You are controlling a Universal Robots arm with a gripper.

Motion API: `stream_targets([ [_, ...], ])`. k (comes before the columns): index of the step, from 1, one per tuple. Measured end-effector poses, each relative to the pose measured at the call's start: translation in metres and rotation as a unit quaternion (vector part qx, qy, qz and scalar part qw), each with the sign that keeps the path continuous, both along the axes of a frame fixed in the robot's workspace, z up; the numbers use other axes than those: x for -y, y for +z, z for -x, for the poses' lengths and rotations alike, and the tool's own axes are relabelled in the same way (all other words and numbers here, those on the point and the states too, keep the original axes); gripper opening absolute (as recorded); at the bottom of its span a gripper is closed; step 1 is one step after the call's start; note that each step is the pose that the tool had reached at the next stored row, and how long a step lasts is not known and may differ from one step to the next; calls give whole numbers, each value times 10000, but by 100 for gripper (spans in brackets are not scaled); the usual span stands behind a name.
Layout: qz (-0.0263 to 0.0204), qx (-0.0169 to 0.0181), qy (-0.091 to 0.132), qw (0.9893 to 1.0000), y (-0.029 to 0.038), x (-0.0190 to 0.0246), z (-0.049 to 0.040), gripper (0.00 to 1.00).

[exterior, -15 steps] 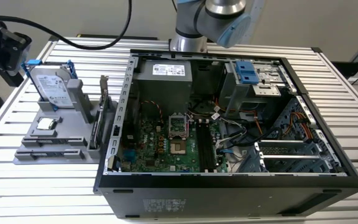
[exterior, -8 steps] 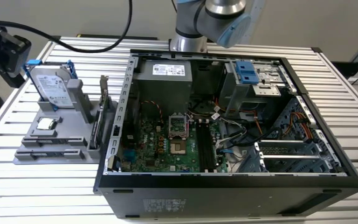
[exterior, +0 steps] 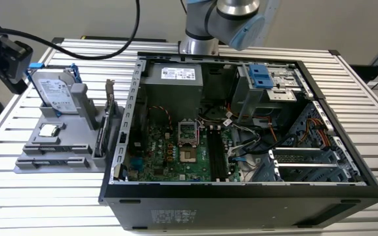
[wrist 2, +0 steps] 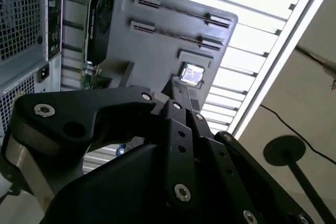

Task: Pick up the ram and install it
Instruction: 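Pick up the ram and move it above insertion slot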

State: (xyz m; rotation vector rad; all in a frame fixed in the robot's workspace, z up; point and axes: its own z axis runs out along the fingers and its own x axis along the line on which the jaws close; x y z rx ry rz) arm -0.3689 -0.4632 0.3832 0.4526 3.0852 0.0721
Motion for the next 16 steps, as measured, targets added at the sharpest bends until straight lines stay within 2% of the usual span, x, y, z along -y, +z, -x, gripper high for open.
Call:
stream_targets([
  [5,0,0,-216,9998,-22,0,0,0],
  [9,0,0,-403,9992,-36,0,2,0],
  [16,0,0,-773,9970,-58,0,8,0],
])
